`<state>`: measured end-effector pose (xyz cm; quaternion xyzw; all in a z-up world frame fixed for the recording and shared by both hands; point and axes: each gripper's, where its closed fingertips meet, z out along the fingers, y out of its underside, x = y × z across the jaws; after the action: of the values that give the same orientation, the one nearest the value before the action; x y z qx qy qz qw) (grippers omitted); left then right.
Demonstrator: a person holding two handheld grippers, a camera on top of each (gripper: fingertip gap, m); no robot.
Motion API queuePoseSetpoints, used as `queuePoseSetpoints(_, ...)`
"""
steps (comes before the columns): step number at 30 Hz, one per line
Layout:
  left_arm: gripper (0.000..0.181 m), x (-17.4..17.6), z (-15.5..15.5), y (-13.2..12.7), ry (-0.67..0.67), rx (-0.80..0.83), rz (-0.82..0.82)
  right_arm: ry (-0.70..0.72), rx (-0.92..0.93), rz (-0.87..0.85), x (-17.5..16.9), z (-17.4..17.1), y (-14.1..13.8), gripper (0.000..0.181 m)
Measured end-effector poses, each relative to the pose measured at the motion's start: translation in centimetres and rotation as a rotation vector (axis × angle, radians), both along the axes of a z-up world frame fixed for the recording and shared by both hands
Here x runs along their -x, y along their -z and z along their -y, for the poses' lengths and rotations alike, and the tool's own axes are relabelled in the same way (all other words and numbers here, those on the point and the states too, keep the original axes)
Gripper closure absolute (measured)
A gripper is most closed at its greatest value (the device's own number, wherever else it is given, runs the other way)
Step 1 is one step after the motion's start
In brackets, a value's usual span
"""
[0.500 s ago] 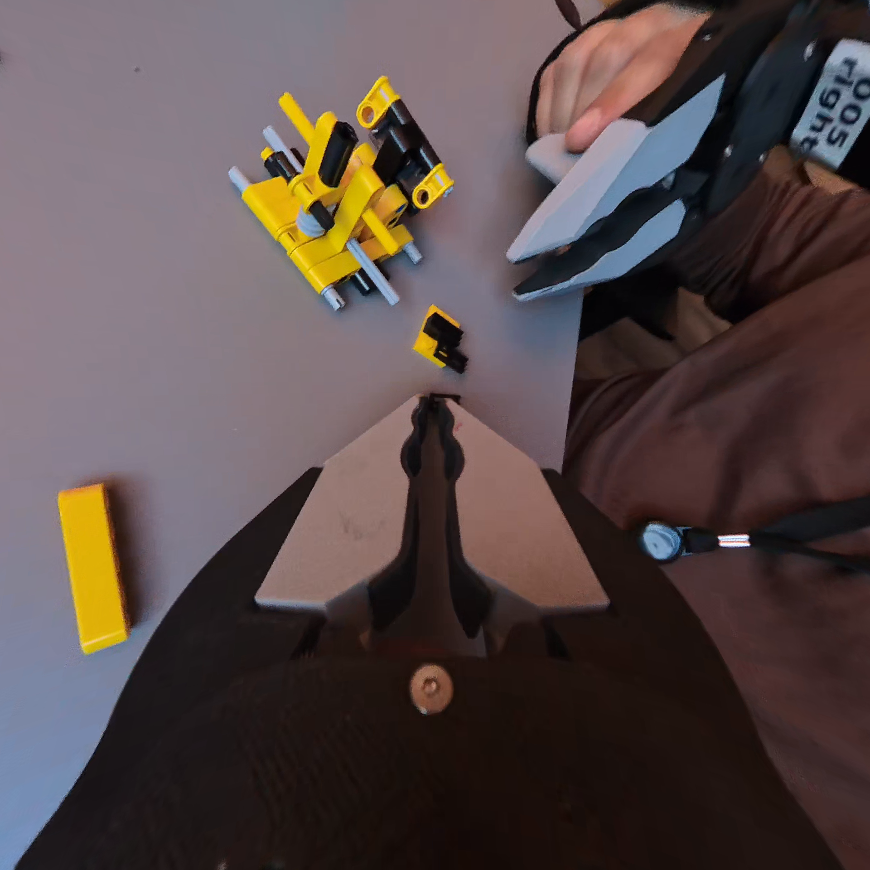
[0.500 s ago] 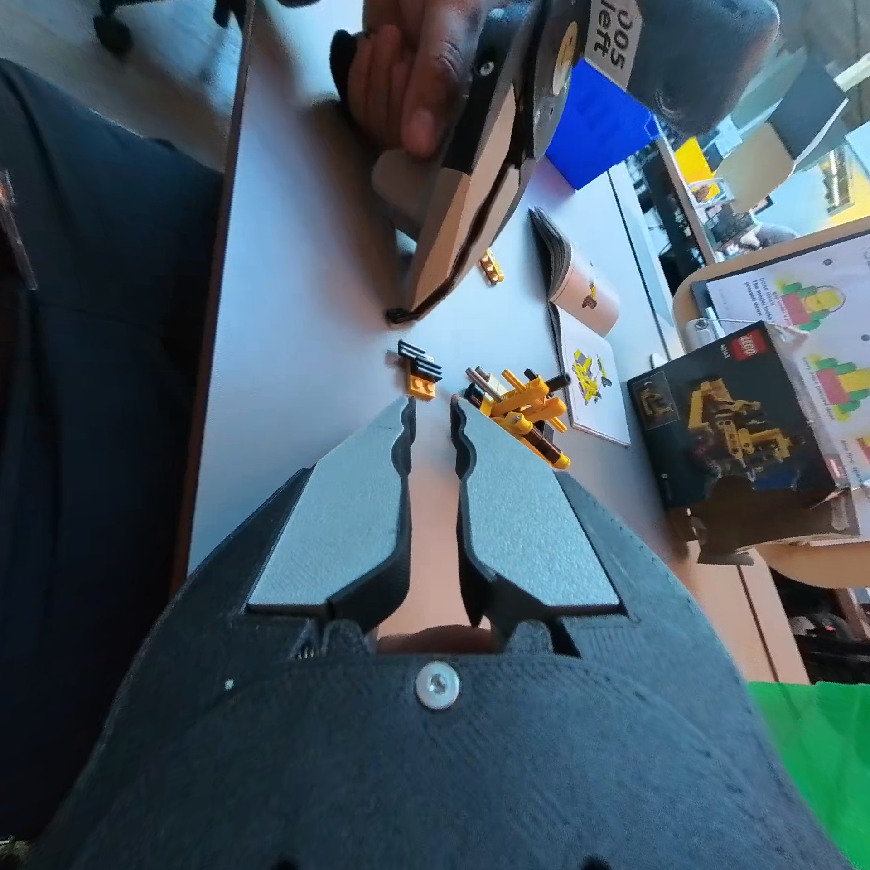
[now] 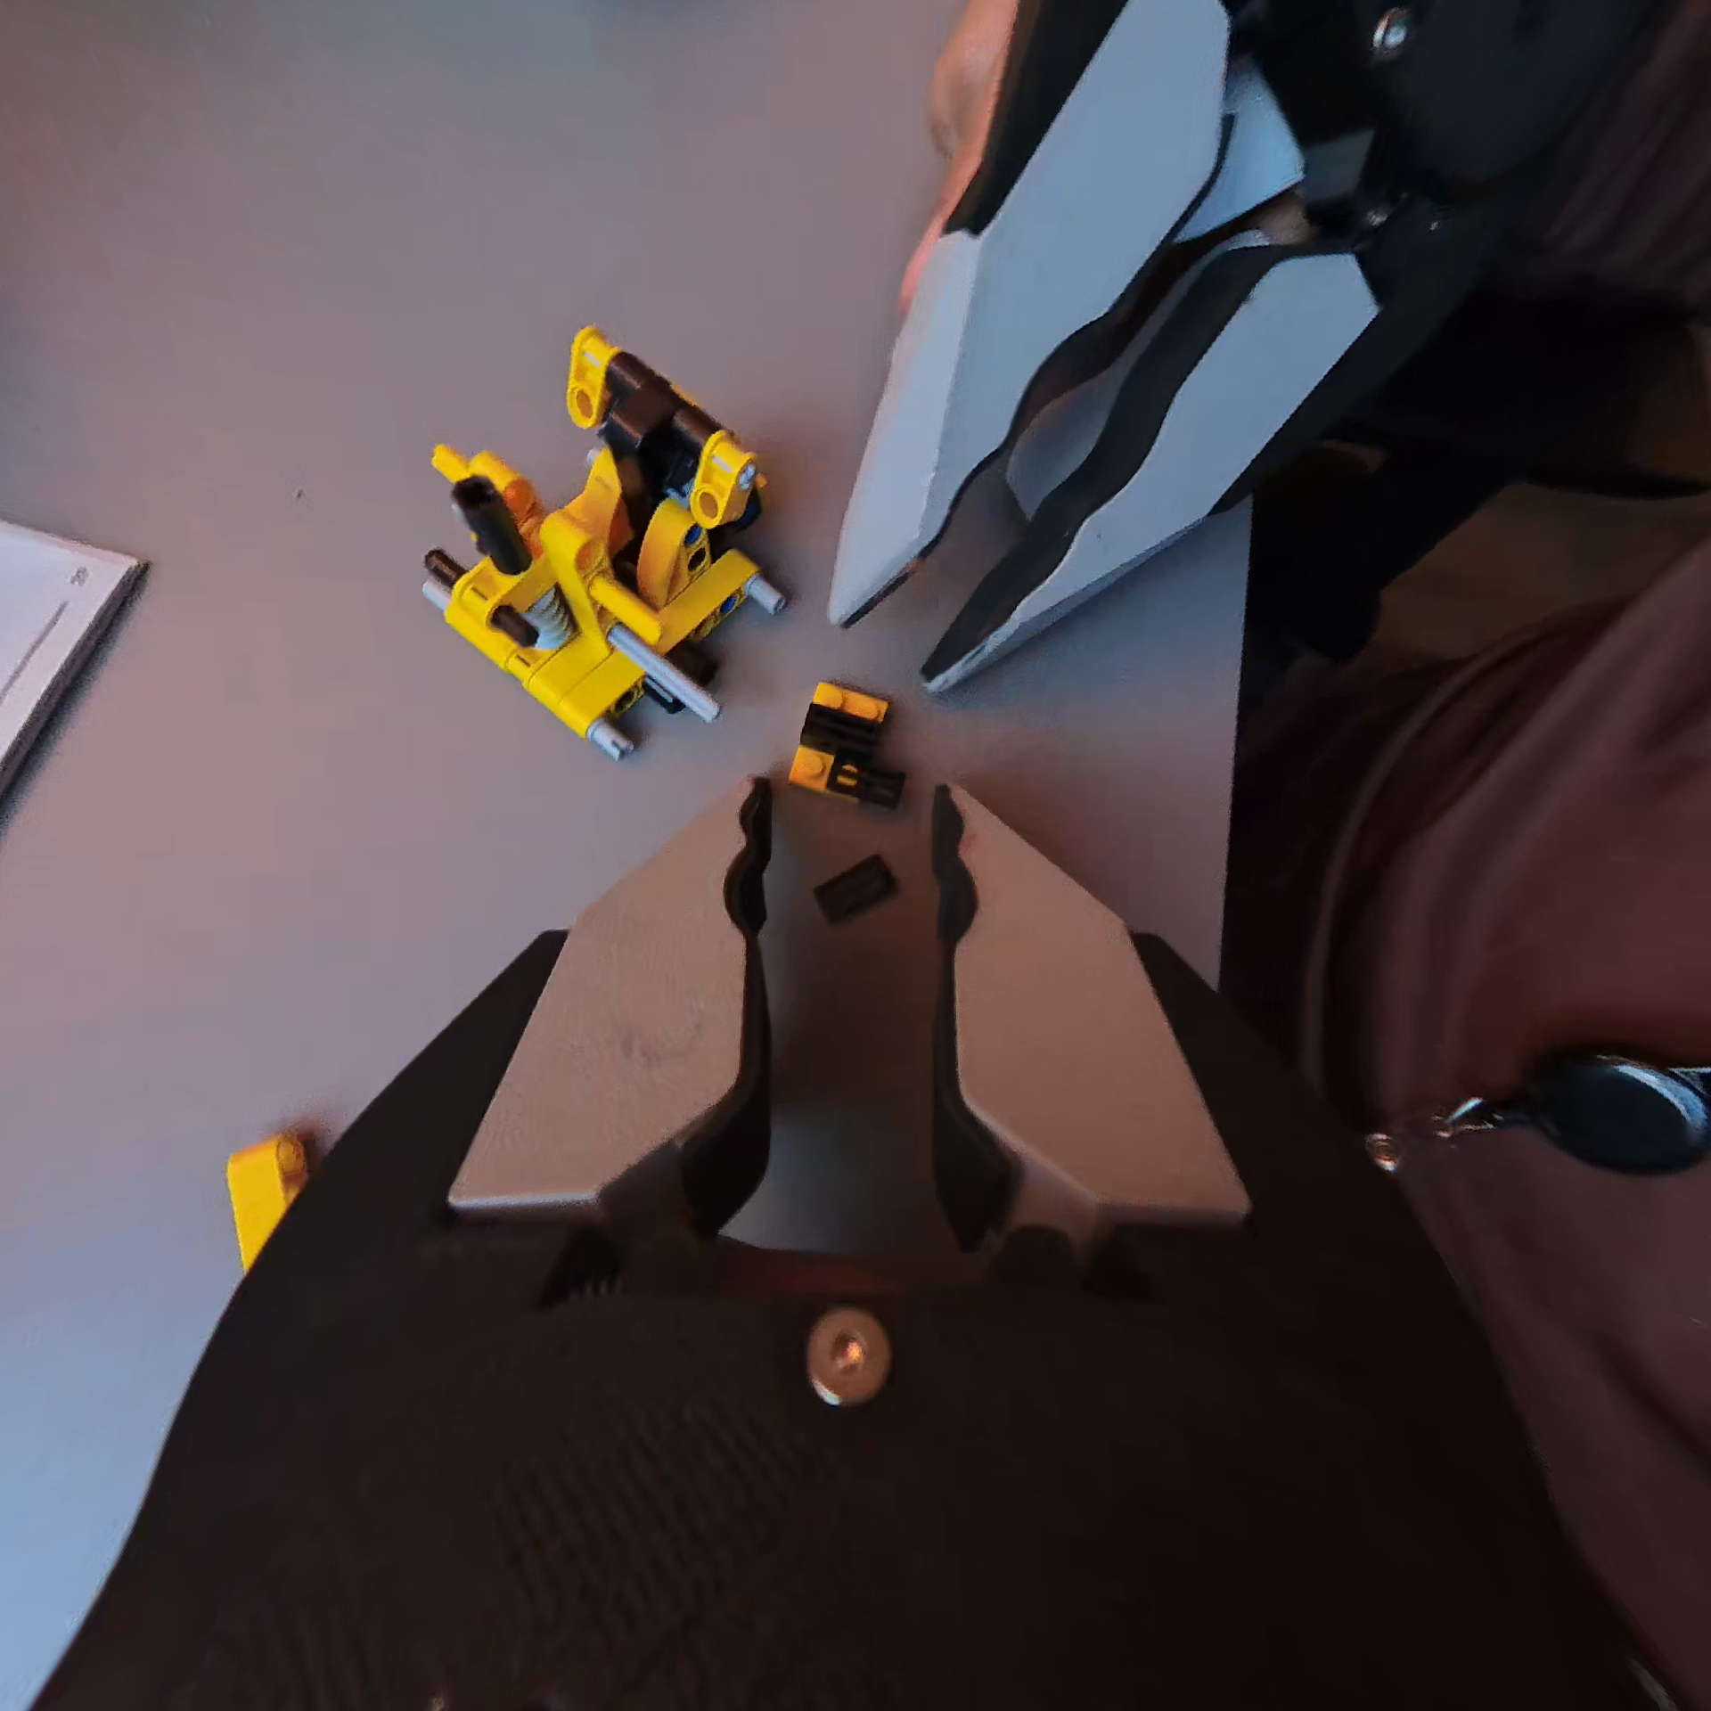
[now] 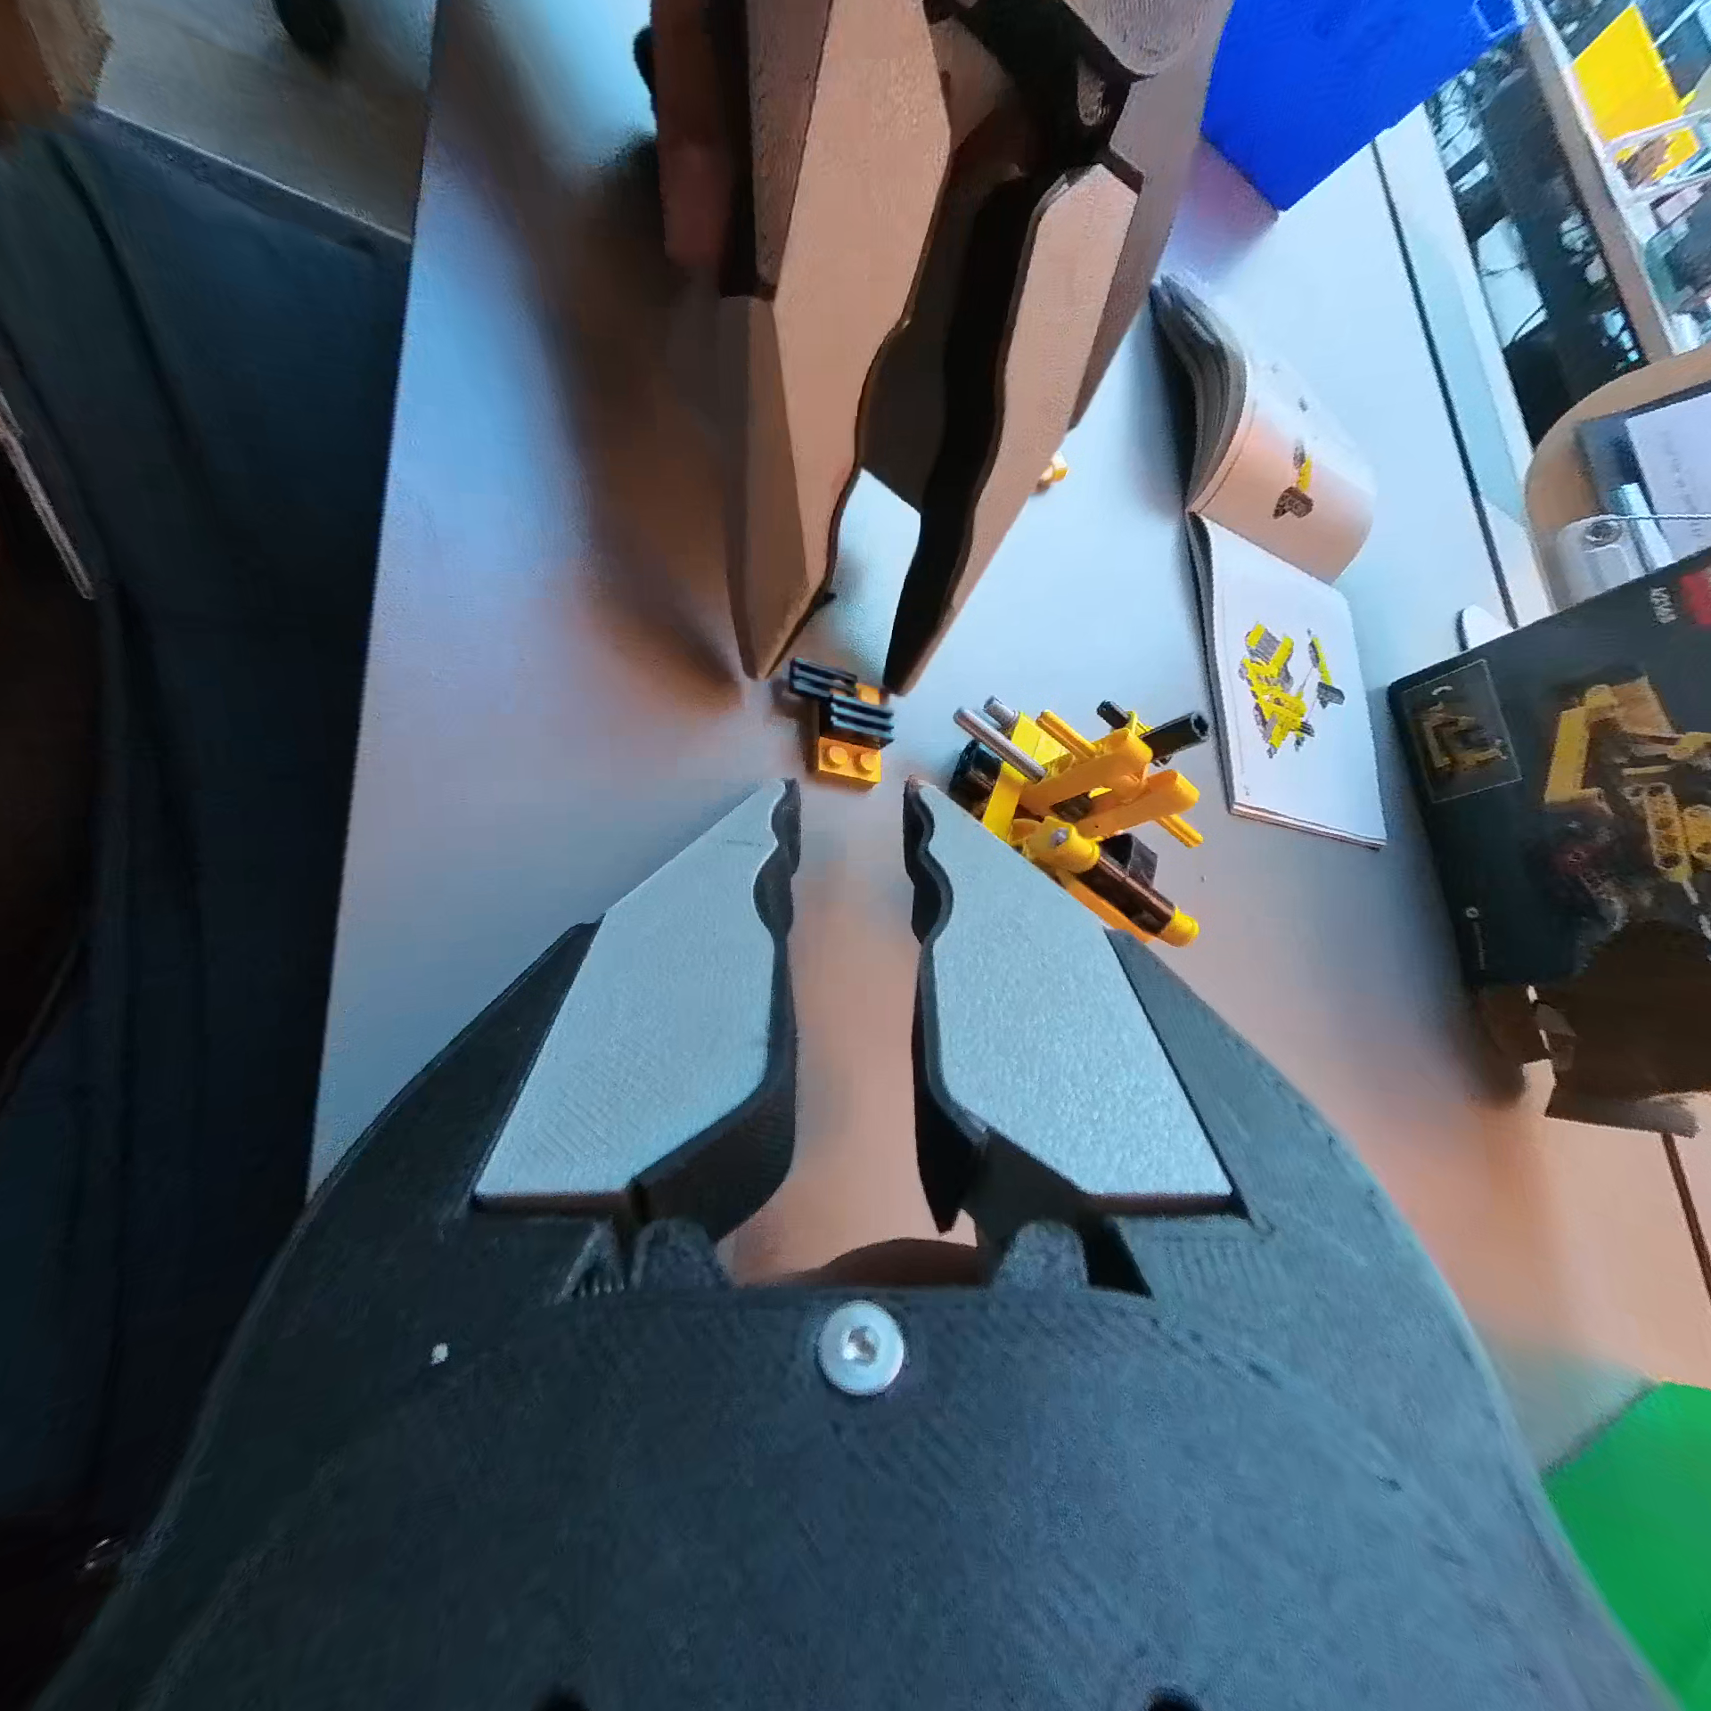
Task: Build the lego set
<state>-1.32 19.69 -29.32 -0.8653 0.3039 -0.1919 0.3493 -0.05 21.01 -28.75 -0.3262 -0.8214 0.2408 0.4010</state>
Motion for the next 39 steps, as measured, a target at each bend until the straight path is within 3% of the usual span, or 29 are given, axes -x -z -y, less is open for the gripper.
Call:
queuePoseSetpoints(4, 0.16, -0.1, -0.2, 0.1, 0.023, -0.019, -0.035, -0.007, 0.028, 0.029, 0.5, 0.2, 0.2, 0.16)
queuePoseSetpoints(14, 0.161, -1.3, 0.5, -0.3, 0.073, -0.072, -0.04, -0.051, 0.034, 0.039, 0.6, 1.5, 0.2, 0.163)
queuePoseSetpoints(25, 0.162, -1.2, 0.7, -0.4, 0.026, -0.167, -0.149, -0.017, 0.035, 0.047, 0.5, 1.3, 0.3, 0.166)
queuePoseSetpoints(39, 0.17, -2.1, 0.8, -0.7, 0.04, -0.239, -0.196, 0.008, 0.145, 0.12, 0.0, 1.6, 0.4, 0.166)
